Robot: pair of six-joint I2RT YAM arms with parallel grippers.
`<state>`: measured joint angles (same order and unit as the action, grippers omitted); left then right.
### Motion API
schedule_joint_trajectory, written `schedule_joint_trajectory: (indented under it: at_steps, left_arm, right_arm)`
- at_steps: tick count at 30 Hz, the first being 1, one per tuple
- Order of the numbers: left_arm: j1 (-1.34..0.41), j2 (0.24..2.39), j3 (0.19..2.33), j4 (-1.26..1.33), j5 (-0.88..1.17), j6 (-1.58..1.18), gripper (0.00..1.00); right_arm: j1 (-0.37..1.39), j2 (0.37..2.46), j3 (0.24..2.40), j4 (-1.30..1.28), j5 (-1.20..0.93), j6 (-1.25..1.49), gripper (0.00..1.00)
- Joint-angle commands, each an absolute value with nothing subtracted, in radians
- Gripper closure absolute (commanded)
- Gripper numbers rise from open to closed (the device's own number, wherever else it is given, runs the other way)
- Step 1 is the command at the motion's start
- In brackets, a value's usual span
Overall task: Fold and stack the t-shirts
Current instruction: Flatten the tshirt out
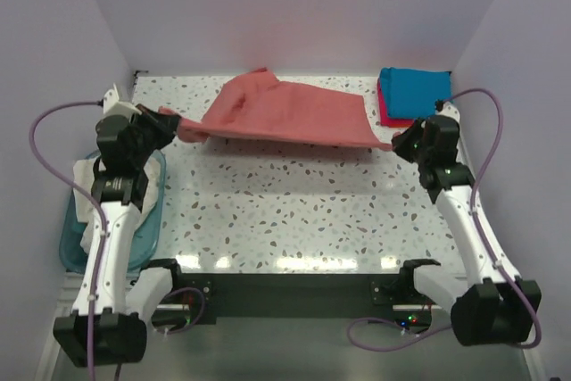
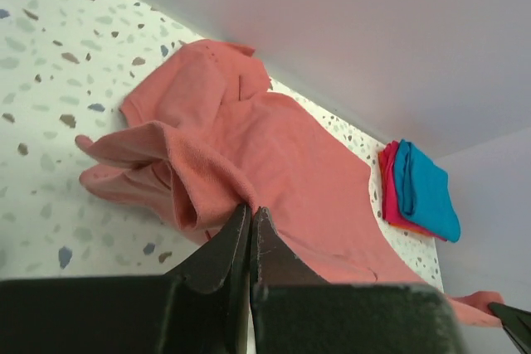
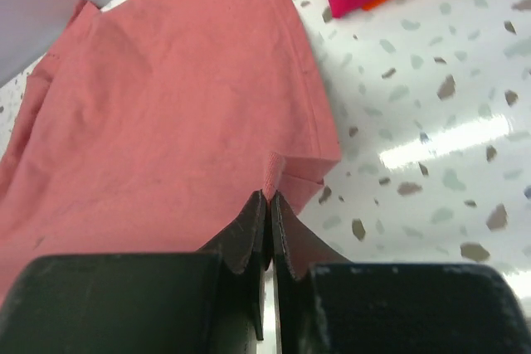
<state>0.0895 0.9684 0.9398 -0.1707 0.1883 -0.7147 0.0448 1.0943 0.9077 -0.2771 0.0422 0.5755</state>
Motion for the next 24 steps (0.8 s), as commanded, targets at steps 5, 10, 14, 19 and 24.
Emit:
schedule_joint_trajectory:
  at_steps: [5, 10, 14, 19, 24]
  left_arm:
    - [0.103, 0.678, 1.106, -0.334, 0.06, -0.66, 1.0]
    - [0.103, 0.756, 1.4, -0.356, 0.081, -0.634, 1.0]
    - [0.101, 0.859, 1.459, -0.304, 0.113, -0.633, 1.0]
    - [0.103, 1.042, 1.424, -0.106, 0.173, -0.669, 1.0]
    - [0.101, 1.322, 1.527, 0.078, 0.242, -0.715, 1.0]
  right_arm:
    - [0.032, 0.799, 1.093, -0.472, 0.112, 0.509, 1.0]
    - [0.032, 0.86, 1.371, -0.575, 0.078, 0.495, 1.0]
    - [0.031, 0.963, 1.512, -0.548, 0.052, 0.5, 1.0]
    - [0.031, 1.127, 1.555, -0.43, 0.046, 0.497, 1.0]
    - [0.032, 1.412, 1.638, -0.27, 0.002, 0.495, 1.0]
